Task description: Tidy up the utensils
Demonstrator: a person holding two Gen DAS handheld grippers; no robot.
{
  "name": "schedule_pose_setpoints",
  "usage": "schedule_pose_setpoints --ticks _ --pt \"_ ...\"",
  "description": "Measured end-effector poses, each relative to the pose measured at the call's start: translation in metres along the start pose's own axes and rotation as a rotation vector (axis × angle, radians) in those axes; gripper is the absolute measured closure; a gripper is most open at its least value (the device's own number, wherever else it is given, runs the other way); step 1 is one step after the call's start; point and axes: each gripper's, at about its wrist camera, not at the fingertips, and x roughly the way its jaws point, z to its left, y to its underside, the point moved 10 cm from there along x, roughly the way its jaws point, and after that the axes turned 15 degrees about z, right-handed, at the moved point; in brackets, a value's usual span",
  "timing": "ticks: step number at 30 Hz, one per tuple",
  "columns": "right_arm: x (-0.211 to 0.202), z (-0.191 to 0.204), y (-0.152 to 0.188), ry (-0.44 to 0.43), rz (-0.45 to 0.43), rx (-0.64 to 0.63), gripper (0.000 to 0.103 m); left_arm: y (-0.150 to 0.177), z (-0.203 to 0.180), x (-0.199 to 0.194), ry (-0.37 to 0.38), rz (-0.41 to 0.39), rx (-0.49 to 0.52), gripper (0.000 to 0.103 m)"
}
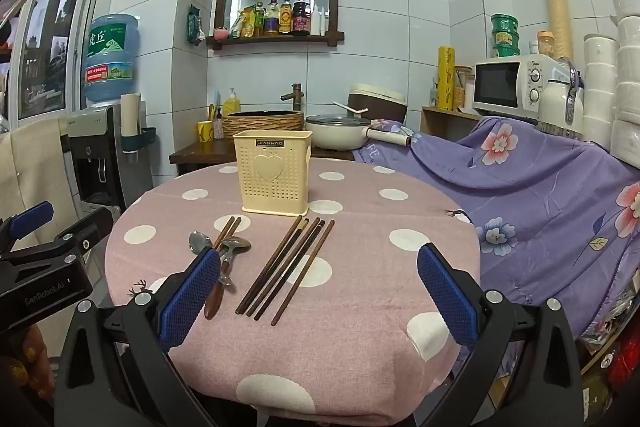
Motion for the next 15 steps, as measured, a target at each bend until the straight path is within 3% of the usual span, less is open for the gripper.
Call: schedule_pose_setpoints --ticks 15 --pt "0.0005 -0.0007 0.0011 0.001 0.005 0.005 0.006 -0.0004 0.0040 -0.0039 -0.006 0.011 0.003 0.005"
